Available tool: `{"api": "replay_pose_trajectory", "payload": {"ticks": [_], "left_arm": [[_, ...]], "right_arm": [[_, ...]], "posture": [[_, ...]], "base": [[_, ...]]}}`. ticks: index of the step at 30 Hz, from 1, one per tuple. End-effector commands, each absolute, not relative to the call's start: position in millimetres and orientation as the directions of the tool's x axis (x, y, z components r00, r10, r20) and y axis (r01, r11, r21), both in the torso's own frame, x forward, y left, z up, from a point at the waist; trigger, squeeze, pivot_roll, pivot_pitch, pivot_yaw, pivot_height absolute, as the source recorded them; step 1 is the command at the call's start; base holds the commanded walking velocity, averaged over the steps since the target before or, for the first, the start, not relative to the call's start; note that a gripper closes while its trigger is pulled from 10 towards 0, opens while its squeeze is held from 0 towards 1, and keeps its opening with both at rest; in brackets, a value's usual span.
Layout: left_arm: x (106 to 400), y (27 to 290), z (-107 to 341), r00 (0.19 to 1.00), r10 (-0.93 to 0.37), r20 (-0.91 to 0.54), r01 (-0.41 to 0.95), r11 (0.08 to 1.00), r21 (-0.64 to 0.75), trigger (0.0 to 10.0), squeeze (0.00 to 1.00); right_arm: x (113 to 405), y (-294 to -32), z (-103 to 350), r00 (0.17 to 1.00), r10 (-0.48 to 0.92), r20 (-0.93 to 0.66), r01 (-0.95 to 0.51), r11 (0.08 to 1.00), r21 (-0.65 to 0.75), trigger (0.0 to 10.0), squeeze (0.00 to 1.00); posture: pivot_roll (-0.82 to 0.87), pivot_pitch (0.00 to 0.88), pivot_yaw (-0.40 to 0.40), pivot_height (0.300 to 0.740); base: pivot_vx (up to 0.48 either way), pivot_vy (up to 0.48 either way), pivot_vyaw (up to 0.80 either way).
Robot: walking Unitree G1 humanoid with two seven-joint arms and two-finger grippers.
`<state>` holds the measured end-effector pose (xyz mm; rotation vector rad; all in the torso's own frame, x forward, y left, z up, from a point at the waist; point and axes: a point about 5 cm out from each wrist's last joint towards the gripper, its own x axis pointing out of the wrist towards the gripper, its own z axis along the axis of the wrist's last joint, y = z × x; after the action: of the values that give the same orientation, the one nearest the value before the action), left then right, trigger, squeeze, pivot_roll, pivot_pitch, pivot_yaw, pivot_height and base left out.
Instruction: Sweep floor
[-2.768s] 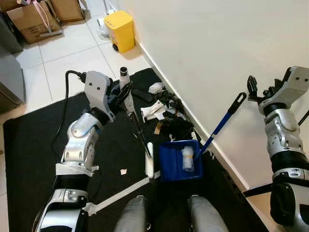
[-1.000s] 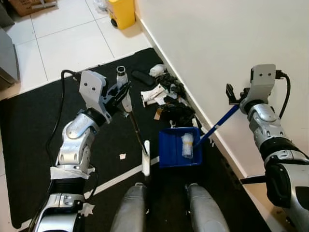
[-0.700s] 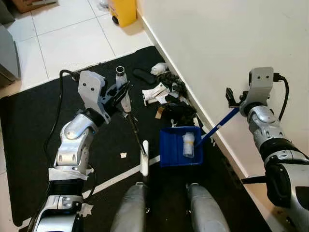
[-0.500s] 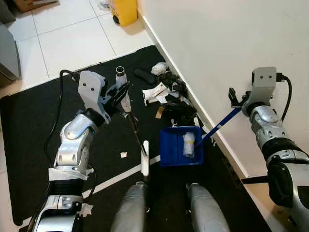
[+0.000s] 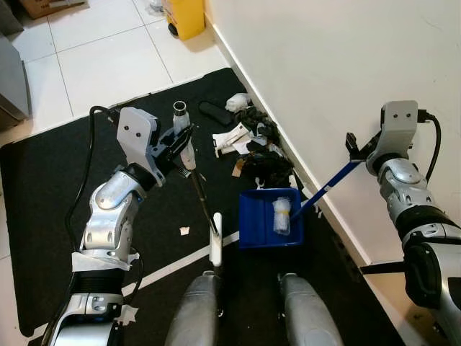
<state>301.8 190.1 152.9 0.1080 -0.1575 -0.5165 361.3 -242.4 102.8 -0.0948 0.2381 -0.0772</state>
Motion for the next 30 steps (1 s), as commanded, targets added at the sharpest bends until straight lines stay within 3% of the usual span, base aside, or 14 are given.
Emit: {"api": "replay_pose_trajectory", "payload": {"ticks": [1, 11, 12, 13, 14, 15, 17, 18, 19, 20, 30], "left_arm": [[300.5, 191.8, 156.6, 0.852, -0.509, 0.126, 0.489, 0.858, 0.16, 10.0, 0.0], [299.4, 192.5, 156.2, 0.852, -0.51, 0.121, 0.49, 0.857, 0.162, 10.0, 0.0], [299.5, 192.4, 156.2, 0.852, -0.51, 0.121, 0.49, 0.857, 0.162, 10.0, 0.0], [299.6, 192.4, 156.3, 0.852, -0.51, 0.122, 0.49, 0.857, 0.162, 10.0, 0.0], [299.6, 192.3, 156.3, 0.851, -0.51, 0.122, 0.49, 0.857, 0.162, 10.0, 0.0], [299.6, 192.3, 156.3, 0.851, -0.51, 0.122, 0.49, 0.856, 0.162, 10.0, 0.0], [299.6, 192.3, 156.1, 0.851, -0.511, 0.122, 0.491, 0.856, 0.162, 10.0, 0.0], [299.7, 192.2, 156.1, 0.851, -0.511, 0.121, 0.491, 0.856, 0.163, 10.0, 0.0], [299.7, 192.2, 156.1, 0.851, -0.511, 0.121, 0.491, 0.856, 0.163, 10.0, 0.0], [299.8, 192.1, 156.2, 0.851, -0.511, 0.122, 0.491, 0.856, 0.163, 10.0, 0.0], [300.2, 191.8, 156.7, 0.851, -0.511, 0.123, 0.491, 0.856, 0.163, 10.0, 0.0]], "right_arm": [[354.2, -248.2, 91.2, 0.953, -0.103, -0.286, 0.075, 0.992, -0.105, 10.0, 0.0], [351.8, -248.1, 85.7, 0.941, -0.096, -0.324, 0.064, 0.992, -0.108, 10.0, 0.0], [351.8, -248.0, 85.5, 0.941, -0.096, -0.326, 0.063, 0.992, -0.108, 8.2, 0.0], [351.8, -247.9, 85.4, 0.94, -0.095, -0.326, 0.063, 0.992, -0.108, 8.2, 0.0], [351.7, -247.9, 85.4, 0.94, -0.095, -0.327, 0.063, 0.992, -0.107, 4.4, 0.0], [351.7, -247.9, 85.3, 0.94, -0.095, -0.328, 0.063, 0.992, -0.107, 3.1, 0.0], [351.6, -248.0, 85.2, 0.94, -0.095, -0.329, 0.063, 0.992, -0.107, 3.1, 0.0], [351.5, -248.2, 85.1, 0.939, -0.096, -0.329, 0.064, 0.992, -0.107, 1.1, 0.0], [351.5, -248.4, 85.1, 0.939, -0.097, -0.329, 0.065, 0.992, -0.108, 1.1, 0.0], [351.4, -248.7, 85.1, 0.939, -0.098, -0.329, 0.066, 0.992, -0.108, 0.0, 0.0], [351.3, -249.0, 85.0, 0.938, -0.097, -0.332, 0.066, 0.992, -0.104, 0.0, 0.0]], "posture": [[0.07, 0.199, -0.016, 0.74], [0.07, 0.197, -0.016, 0.74], [0.07, 0.197, -0.015, 0.74], [0.07, 0.197, -0.015, 0.74], [0.07, 0.196, -0.016, 0.74], [0.07, 0.196, -0.016, 0.74], [0.07, 0.195, -0.015, 0.74], [0.07, 0.195, -0.015, 0.74], [0.07, 0.195, -0.015, 0.74], [0.07, 0.193, -0.014, 0.74], [0.07, 0.191, -0.014, 0.74]], "base": [[0.0, 0.0, 0.0], [0.0, 0.0, 0.0], [0.0, 0.0, 0.0], [0.0, 0.0, 0.0], [0.0, 0.0, 0.0], [0.0, 0.0, 0.0], [0.0, 0.0, 0.0], [0.0, 0.0, 0.0], [0.0, 0.0, 0.0], [0.0, 0.0, 0.0], [0.0, 0.0, 0.0]]}}
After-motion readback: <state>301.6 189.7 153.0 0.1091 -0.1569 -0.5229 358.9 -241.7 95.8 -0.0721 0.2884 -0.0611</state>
